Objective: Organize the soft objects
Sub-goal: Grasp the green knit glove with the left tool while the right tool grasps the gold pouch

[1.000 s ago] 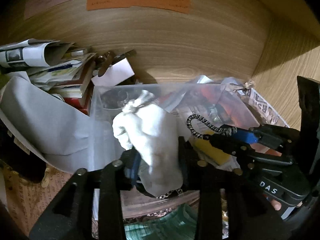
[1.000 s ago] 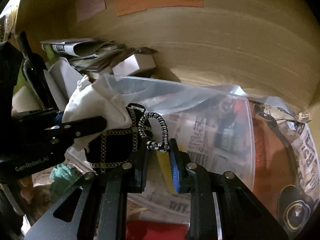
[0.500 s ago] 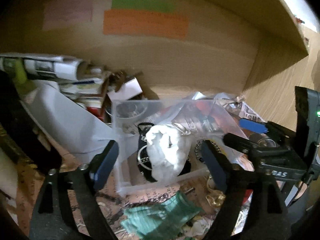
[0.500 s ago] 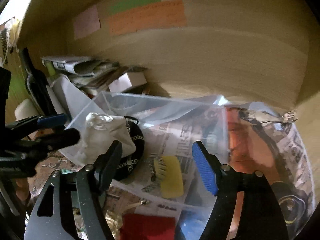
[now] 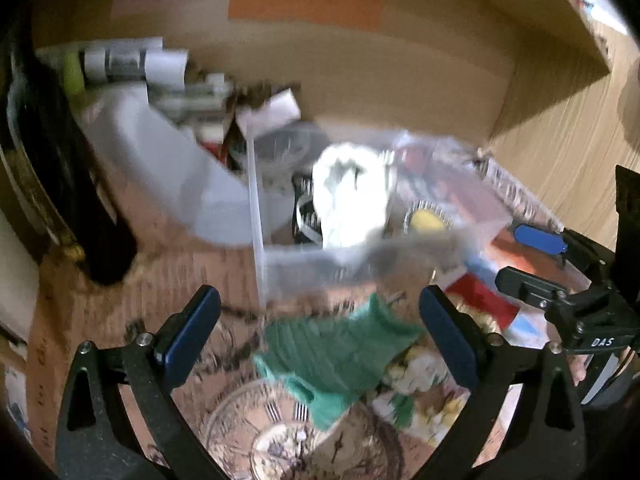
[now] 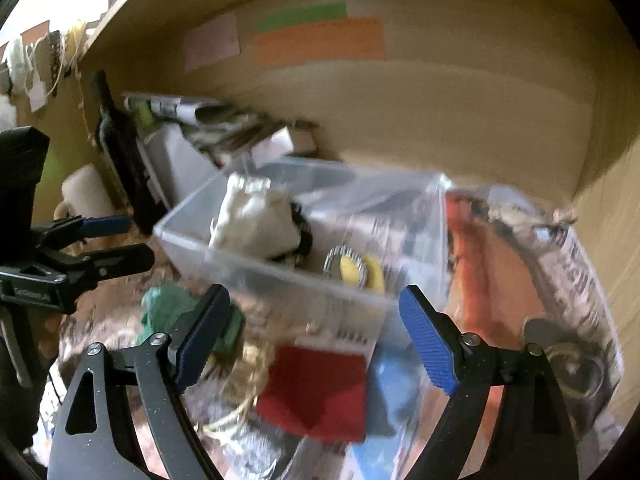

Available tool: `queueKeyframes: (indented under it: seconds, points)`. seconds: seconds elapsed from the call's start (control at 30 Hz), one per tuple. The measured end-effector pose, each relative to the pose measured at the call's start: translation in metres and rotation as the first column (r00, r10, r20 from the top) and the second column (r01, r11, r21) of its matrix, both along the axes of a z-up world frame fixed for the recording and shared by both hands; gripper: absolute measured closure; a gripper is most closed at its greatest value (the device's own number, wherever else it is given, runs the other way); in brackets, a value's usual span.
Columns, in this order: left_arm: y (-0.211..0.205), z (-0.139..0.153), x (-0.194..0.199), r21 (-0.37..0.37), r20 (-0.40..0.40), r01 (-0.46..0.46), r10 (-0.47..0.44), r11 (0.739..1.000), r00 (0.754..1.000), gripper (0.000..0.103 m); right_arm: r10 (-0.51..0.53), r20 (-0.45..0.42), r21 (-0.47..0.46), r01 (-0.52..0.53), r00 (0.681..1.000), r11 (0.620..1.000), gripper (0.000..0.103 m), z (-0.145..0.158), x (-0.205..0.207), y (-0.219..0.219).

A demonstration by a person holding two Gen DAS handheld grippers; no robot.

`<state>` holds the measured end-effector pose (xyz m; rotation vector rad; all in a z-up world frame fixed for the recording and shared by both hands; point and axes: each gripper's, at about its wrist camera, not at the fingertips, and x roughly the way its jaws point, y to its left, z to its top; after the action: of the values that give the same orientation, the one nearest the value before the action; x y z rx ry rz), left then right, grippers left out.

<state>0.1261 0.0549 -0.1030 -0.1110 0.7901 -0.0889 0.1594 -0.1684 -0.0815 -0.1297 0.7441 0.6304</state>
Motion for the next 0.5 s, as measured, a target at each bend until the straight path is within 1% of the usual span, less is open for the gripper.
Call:
queueKeyframes:
  seconds: [0.07, 0.2, 0.27, 0.33, 0.37, 0.43, 0.47, 0.5]
  points:
    - [-0.001, -0.012, -0.001, -0.002, -0.033, -0.001, 0.001, 1.0, 0.999, 0.002, 0.01, -0.038, -0.019, -0.011, 0.999, 1.0, 0.012, -0.013, 0.0, 0.002]
    - [-0.002, -0.034, 0.0, 0.006, -0.097, 0.0, 0.001, 1.0, 0.995, 0.002, 0.01, -0.106, -0.063, -0.016, 0.994, 0.998, 0.012, -0.035, 0.006, 0.006]
    - [0.001, -0.042, 0.003, -0.017, -0.127, -0.002, 0.0, 1.0, 0.992, 0.002, 0.002, -0.14, -0.071, -0.012, 0.99, 0.997, 0.012, -0.044, 0.01, 0.005]
    - [0.006, -0.051, 0.009, -0.059, -0.164, -0.013, 0.003, 0.998, 0.987, 0.002, -0.005, -0.167, -0.066, -0.006, 0.986, 0.998, 0.012, -0.048, 0.014, 0.003]
    - [0.008, -0.054, 0.01, -0.074, -0.169, -0.02, 0.008, 0.997, 0.986, 0.002, -0.009, -0.179, -0.064, -0.003, 0.984, 0.998, 0.012, -0.05, 0.016, 0.002]
    - [0.009, -0.053, 0.008, -0.082, -0.148, -0.037, 0.024, 0.996, 0.989, 0.003, -0.012, -0.198, -0.067, -0.001, 0.98, 0.998, 0.013, -0.054, 0.019, -0.001]
    - [0.01, -0.052, 0.009, -0.087, -0.144, -0.035, 0.023, 0.996, 0.989, 0.005, -0.013, -0.207, -0.064, 0.0, 0.978, 0.998, 0.014, -0.057, 0.02, -0.003]
    - [0.01, -0.052, 0.008, -0.091, -0.139, -0.029, 0.017, 0.995, 0.99, 0.014, -0.016, -0.217, -0.061, 0.003, 0.976, 0.998, 0.015, -0.06, 0.021, -0.005]
